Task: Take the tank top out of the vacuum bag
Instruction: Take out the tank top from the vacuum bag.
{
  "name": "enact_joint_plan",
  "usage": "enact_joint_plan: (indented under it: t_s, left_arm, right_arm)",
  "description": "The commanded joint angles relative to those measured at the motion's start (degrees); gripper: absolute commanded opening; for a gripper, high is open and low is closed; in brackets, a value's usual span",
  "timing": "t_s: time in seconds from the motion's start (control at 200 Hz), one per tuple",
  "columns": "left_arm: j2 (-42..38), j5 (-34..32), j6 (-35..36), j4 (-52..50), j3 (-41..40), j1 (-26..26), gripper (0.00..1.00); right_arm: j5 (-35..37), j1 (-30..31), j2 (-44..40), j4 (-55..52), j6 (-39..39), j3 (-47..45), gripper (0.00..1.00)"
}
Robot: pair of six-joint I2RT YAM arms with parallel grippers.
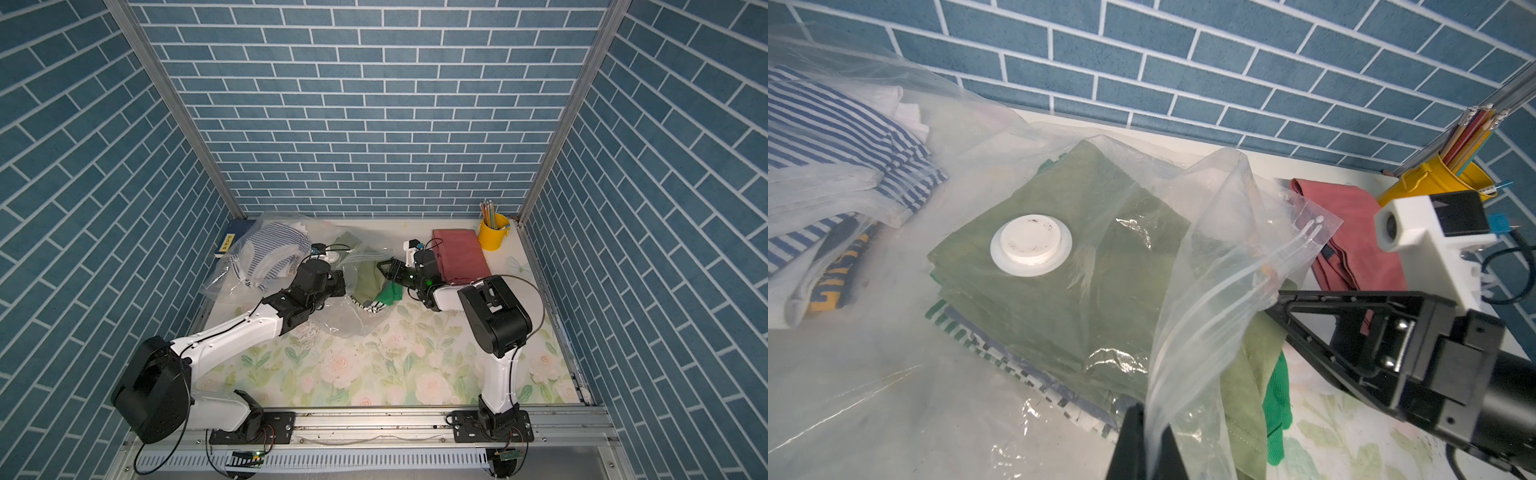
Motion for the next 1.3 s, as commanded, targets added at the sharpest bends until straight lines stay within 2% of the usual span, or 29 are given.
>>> enact_joint_plan:
  t_s: [0.0,0.19,0.35,0.58,0.74,0.84,0.975,1.13,1.205,1.295]
  left_arm:
    - [-1.23,-1.34,0.45,-1.99,-0.43,-0.08,0.00]
    - [-1.10,-1.29,0.32,-1.70,-0.56,-0.07,0.00]
    - [-0.62,-1.00,0.34,-1.44,-0.19,-0.07,0.00]
    - [-0.95,-1.32,0.45,-1.59,-0.59,-0.08,0.00]
    - [-1.41,-1.62,0.42,-1.97,-1.02,-0.07,0.00]
    - [-1.81,-2.05,0.43,-1.91,-1.49,-0.11,0.00]
    - [-1.65,-2.03,0.67,-1.96,-1.35,-0.07,0.00]
    - [-1.25,-2.14,0.98,-1.85,-1.07,-0.08,0.00]
    - [-1.03,-2.14,1.18,-1.97,-0.87,-0.08,0.00]
    - [-0.81,-2.15,1.25,-1.89,-0.83,-0.08,0.00]
  right_arm:
    - [0.73,0.25,1.44,0.62,0.50,0.78,0.60]
    - [1.97,0.26,2.12,0.53,0.68,0.21,0.66]
    - [0.74,0.59,2.96,1.01,0.82,1.87,0.65]
    - [-1.46,2.49,0.14,0.33,-0.90,4.15,0.52]
    - [1.39,3.68,-3.45,-3.98,-4.20,3.27,0.42]
    - [2.39,3.68,-2.60,-4.51,-4.24,2.29,0.42]
    - [3.48,3.66,0.30,-3.04,-3.12,1.89,0.55]
    - [4.88,3.64,3.37,-3.47,-3.10,2.66,0.61]
    - [4.23,3.77,4.28,-3.14,-3.02,3.06,0.61]
    - [3.68,3.93,4.23,-2.92,-3.01,3.44,0.51]
